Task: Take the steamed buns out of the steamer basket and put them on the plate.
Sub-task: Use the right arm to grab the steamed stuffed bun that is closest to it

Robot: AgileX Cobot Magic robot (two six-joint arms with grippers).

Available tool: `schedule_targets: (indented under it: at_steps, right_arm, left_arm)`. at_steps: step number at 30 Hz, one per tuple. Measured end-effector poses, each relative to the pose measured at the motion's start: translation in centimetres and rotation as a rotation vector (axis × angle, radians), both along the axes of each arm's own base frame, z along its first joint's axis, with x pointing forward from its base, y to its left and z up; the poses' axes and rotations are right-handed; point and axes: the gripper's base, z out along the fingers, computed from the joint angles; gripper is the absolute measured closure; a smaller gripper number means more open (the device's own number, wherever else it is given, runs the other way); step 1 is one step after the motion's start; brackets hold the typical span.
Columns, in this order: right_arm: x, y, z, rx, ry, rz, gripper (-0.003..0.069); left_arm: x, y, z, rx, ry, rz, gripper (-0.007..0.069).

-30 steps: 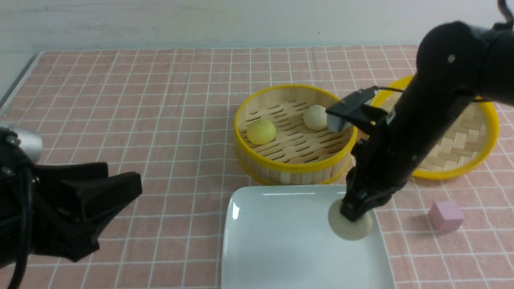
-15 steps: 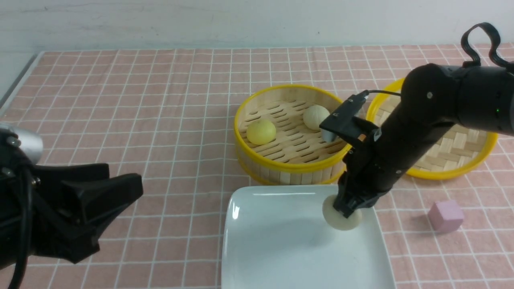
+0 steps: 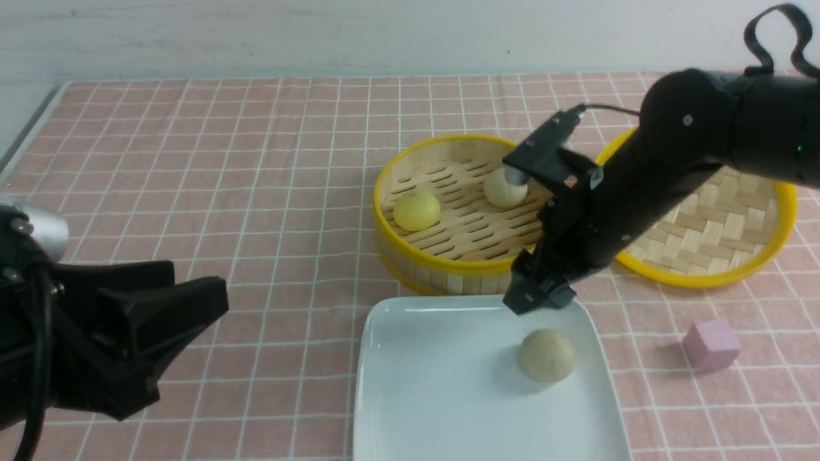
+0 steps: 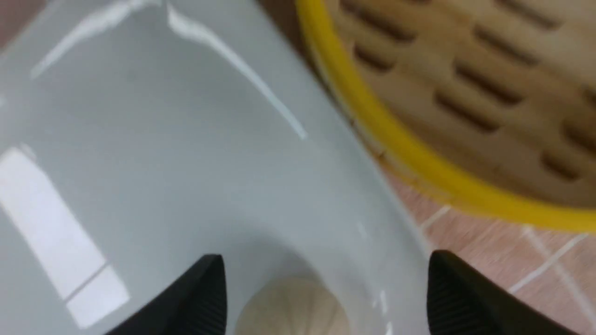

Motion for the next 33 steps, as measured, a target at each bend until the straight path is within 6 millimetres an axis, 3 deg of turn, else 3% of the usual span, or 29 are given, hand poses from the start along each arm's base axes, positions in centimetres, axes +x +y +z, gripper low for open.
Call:
schedule_targets:
  at_steps: [1, 3, 6, 10, 12, 13, 14, 19, 26, 33]
  right_arm:
    - [0.1, 0.0, 0.2, 0.003, -0.007, -0.002, 0.0108]
    - [1.0, 0.4, 3.0, 0.053, -0.070, -0.037, 0.0133]
    - [2.1, 0.1, 5.7, 0.097, -0.126, -0.088, 0.0181]
    - [4.0, -0.6, 6.8, 0.118, -0.158, -0.145, 0.0225]
    - [6.1, -1.2, 5.8, 0.116, -0.149, -0.186, 0.0241]
    - [6.2, -1.3, 6.0, 0.118, -0.153, -0.189, 0.0242]
    - [7.6, -1.7, 4.9, 0.113, -0.137, -0.215, 0.0246]
    - [11.0, -1.7, 0.5, 0.080, -0.079, -0.246, 0.0248]
    - [13.2, -1.0, -3.2, 0.062, -0.080, -0.258, 0.0248]
    - [14.1, -1.0, -4.4, 0.053, -0.132, -0.263, 0.0252]
  left_arm:
    - [0.0, 0.0, 0.0, 0.000, 0.000, 0.000, 0.0186]
    - [0.0, 0.0, 0.0, 0.000, 0.000, -0.001, 0.0186]
    - [-0.1, -0.1, 0.0, -0.001, 0.005, -0.011, 0.0186]
    - [-0.2, -0.2, -0.1, -0.003, 0.012, -0.025, 0.0186]
    - [-0.2, -0.3, -0.1, -0.004, 0.017, -0.036, 0.0186]
    - [-0.2, -0.3, -0.1, -0.004, 0.018, -0.037, 0.0186]
    - [-0.3, -0.3, -0.1, -0.004, 0.019, -0.040, 0.0186]
    - [-0.3, -0.3, -0.1, -0.005, 0.020, -0.043, 0.0186]
    - [-0.3, -0.3, -0.1, -0.005, 0.021, -0.043, 0.0186]
    - [-0.3, -0.3, -0.1, -0.005, 0.021, -0.043, 0.0186]
